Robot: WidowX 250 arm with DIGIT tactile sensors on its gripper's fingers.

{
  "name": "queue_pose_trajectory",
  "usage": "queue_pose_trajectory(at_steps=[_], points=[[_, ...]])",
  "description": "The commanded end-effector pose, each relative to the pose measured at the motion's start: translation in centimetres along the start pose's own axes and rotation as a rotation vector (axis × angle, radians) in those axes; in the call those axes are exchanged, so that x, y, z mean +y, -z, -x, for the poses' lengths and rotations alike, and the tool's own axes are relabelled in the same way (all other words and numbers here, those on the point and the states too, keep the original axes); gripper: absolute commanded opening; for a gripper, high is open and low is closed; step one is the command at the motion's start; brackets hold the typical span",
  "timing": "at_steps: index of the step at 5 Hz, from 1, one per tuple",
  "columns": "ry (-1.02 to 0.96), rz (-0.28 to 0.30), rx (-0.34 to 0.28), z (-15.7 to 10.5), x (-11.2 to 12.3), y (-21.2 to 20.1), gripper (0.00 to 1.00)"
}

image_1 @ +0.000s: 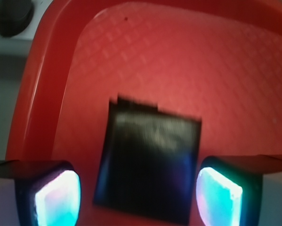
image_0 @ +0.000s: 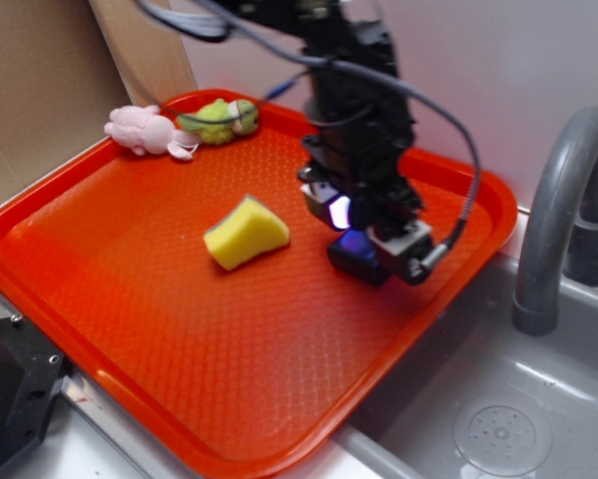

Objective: Grab the black box.

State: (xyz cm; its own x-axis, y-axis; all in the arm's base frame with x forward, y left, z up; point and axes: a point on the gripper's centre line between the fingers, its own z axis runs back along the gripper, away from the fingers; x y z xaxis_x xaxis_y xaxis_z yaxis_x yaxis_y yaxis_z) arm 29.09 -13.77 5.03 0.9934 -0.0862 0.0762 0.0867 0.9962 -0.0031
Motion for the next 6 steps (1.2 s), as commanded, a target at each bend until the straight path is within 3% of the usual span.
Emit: queue_pose_trajectory(at_steps=[1, 2, 3, 4, 5, 6], points=[[-0.053, 0.009, 0.026, -2.5, 0.8, -0.1, 1.00], [-0.007, -0.011, 0.019, -2.4, 0.6, -0.1, 0.86], [0.037, -0.030, -0.007, -2.4, 0.7, -0.8, 0.00], [0.129, -0.087, -0.039, -2.2, 1.5, -2.5, 0.00], [0.161, -0.058, -0.110, -1.7, 3.4, -7.5, 0.00], [0.141, -0.113, -0.139, -0.4, 6.3, -12.7, 0.00]])
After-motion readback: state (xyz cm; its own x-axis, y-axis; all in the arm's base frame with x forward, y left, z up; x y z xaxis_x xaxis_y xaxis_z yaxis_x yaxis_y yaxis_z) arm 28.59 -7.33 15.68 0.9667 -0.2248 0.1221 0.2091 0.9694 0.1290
